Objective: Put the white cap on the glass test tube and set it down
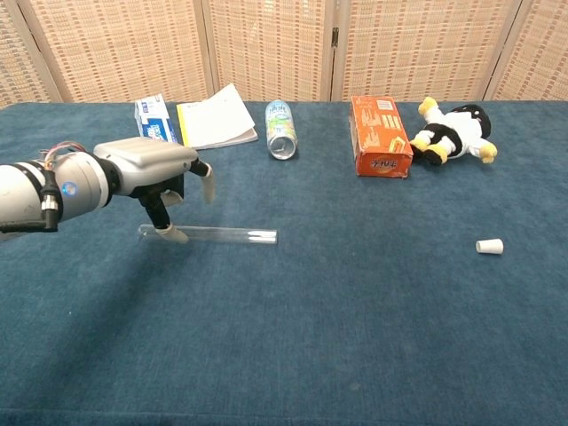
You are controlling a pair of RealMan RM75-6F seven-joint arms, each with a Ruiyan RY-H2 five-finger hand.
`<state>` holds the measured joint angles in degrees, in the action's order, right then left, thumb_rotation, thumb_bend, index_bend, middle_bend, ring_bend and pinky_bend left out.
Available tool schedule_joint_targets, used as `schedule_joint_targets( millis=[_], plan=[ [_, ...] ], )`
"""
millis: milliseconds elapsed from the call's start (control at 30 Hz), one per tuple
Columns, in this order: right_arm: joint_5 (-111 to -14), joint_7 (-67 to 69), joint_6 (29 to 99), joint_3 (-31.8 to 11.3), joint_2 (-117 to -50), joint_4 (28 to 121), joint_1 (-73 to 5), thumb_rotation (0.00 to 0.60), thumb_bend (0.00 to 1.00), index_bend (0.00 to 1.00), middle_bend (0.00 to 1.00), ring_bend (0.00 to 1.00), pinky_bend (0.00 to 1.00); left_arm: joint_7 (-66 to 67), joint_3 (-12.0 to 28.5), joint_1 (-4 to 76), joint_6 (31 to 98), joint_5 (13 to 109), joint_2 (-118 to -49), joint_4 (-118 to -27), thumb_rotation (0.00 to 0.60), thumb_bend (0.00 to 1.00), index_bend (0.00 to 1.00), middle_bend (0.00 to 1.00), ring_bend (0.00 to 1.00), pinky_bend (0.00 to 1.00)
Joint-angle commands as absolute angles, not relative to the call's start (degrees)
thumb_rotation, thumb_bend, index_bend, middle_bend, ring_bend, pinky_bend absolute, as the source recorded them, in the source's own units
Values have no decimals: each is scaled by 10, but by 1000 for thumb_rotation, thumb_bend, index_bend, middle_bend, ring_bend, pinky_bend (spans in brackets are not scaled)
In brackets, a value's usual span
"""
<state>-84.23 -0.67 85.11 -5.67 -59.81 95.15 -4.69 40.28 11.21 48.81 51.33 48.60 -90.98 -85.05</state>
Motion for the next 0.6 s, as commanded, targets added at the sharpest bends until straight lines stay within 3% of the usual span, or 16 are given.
schedule_joint_targets(
  millis=[33, 600],
  plan=[
    [-841, -4, 850, -56, -599, 949, -46, 600, 195, 49, 201, 130, 171, 409, 109, 500, 509, 461, -922, -836, 600, 147, 363, 971, 993, 1000],
    [-838, 4, 846, -57, -603, 940, -49, 600, 195, 49, 201, 133, 171, 393, 99, 524, 509, 413, -939, -813, 600, 274, 431, 1000, 1000, 1000]
  ],
)
